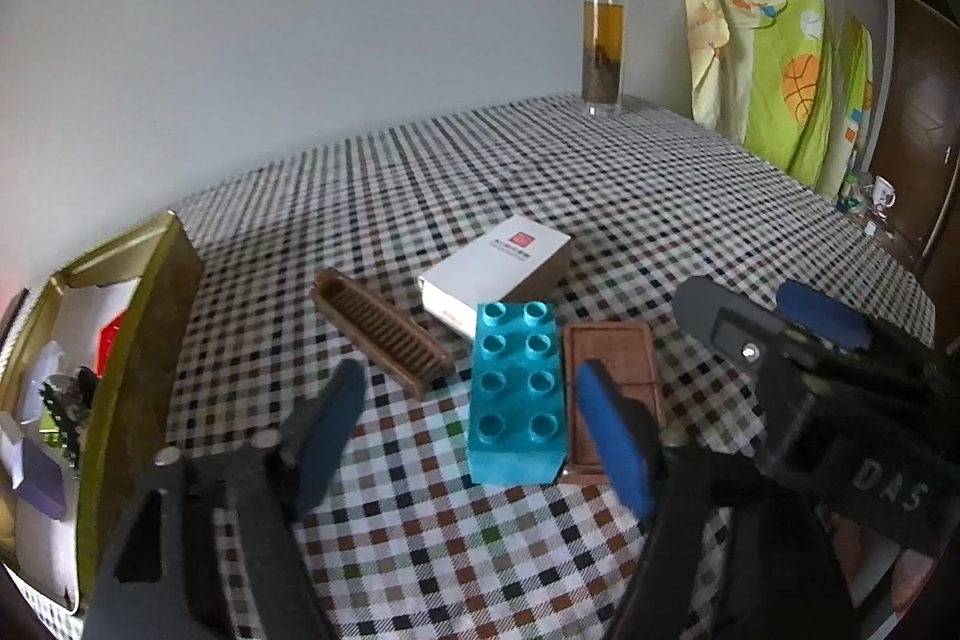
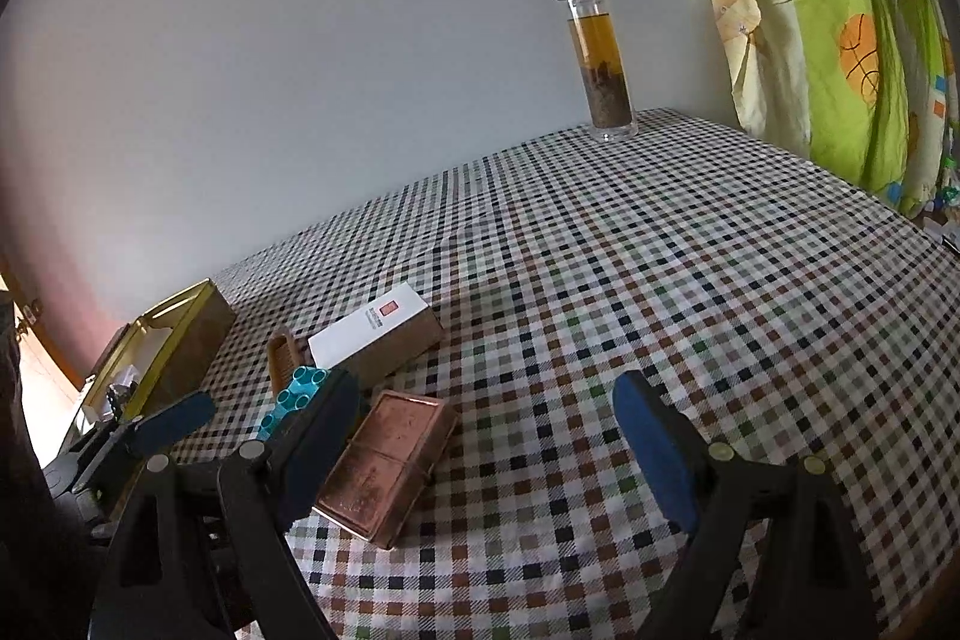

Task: Organize rigid objects
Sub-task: 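Grasp the teal brick with the left gripper while the right gripper grasps the copper case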

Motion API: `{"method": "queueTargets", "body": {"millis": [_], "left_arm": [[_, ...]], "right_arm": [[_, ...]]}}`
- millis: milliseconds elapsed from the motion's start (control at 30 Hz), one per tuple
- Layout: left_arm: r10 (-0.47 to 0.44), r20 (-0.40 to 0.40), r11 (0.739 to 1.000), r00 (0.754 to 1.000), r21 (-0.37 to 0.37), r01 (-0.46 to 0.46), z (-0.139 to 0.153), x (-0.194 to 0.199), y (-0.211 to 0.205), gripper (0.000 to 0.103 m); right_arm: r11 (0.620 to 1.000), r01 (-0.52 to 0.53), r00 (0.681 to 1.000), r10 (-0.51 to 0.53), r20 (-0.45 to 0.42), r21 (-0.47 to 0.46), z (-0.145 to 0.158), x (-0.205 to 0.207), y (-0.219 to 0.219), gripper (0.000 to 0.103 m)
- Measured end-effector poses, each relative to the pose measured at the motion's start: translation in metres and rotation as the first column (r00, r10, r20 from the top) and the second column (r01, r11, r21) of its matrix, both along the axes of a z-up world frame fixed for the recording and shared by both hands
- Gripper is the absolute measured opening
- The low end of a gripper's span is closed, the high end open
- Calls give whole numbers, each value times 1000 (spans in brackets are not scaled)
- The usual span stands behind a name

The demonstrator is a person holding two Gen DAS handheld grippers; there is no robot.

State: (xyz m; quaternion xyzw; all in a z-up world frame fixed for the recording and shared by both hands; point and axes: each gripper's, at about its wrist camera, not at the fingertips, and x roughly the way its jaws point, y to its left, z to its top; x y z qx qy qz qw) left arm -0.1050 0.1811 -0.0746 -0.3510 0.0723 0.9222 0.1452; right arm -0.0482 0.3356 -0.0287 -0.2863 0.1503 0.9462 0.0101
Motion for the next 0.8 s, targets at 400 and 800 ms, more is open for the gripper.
{"method": "queueTargets", "body": {"millis": [400, 800], "left_arm": [[23, 26, 997, 999, 79, -25, 4, 3, -23, 31], [189, -64, 982, 980, 13, -188, 6, -5, -69, 31]], "right_arm": [[999, -25, 998, 23, 59, 26, -4, -11, -5, 89], [983, -110, 976, 79, 204, 148, -9, -39, -55, 89]]}}
